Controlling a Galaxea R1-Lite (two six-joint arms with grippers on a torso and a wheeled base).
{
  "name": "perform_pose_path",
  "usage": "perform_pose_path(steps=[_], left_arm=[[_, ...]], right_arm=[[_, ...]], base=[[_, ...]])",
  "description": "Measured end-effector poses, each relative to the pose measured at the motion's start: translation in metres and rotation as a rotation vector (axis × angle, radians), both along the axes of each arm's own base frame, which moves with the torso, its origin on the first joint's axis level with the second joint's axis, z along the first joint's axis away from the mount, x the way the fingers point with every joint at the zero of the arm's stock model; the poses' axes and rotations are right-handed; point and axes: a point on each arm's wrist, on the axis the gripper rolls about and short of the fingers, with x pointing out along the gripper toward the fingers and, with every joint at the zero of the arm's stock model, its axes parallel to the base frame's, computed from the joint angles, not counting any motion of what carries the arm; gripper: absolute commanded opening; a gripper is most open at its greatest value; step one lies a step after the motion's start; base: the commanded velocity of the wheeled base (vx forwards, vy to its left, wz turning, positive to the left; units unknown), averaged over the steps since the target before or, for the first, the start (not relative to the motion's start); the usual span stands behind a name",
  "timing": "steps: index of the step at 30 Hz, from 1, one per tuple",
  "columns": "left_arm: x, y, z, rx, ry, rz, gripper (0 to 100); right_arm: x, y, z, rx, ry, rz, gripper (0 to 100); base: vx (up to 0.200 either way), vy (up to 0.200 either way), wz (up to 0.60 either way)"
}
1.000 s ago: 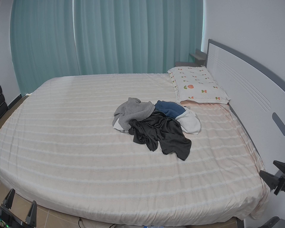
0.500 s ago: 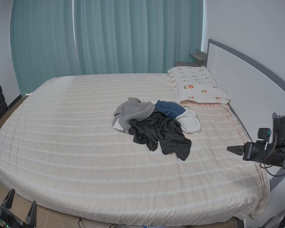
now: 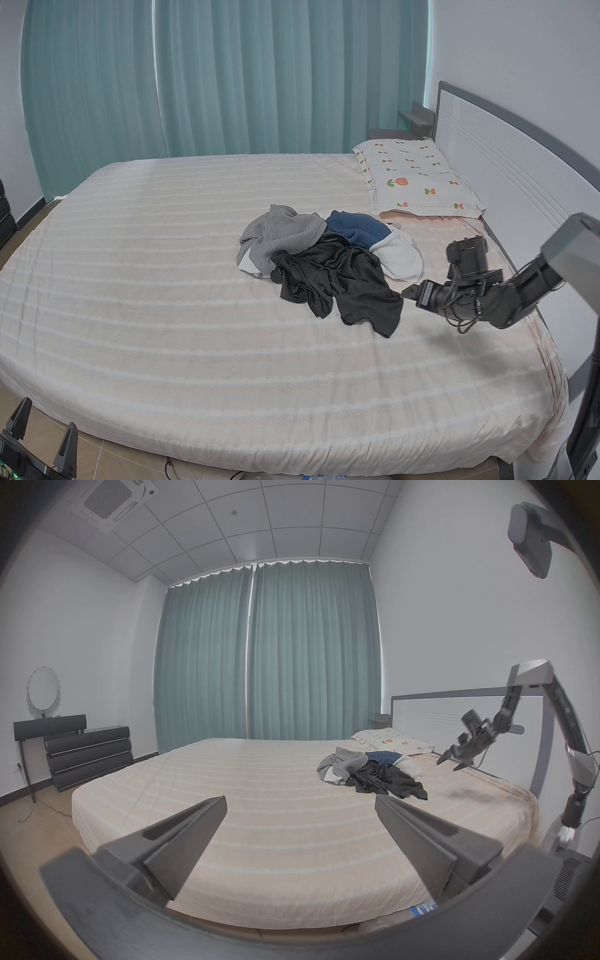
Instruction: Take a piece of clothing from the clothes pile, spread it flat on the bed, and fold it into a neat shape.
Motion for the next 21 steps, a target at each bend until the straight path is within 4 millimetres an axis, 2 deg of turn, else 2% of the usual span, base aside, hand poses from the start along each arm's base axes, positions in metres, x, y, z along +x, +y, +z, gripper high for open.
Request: perform_pose_path(steps=[5,9,15,21], left_arm=[[0.000,0.000,0.000,-0.001,0.000,0.000,100],[0.000,0.000,0.000,-0.002,0.001,0.000,100],[0.000,0.000,0.000,-0.004,0.000,-0.001,100],[0.000,0.000,0.000,-0.007,0.001,0.000,100]], right_arm=[[0.041,0.023,-0.043,0.050,0.014,-0.060,100],[0.057,0.039,-0.071,0.077,0.053,-0.097,100],[0.069,0.050,-0.094,0.080,0.075,-0.128,100],[0.076,0.055,-0.105,0.099,0.071,-0.147,100]], base=[[0.000,0.000,0.00],[0.000,0.000,0.00],[0.000,0.000,0.00],[0.000,0.000,0.00]])
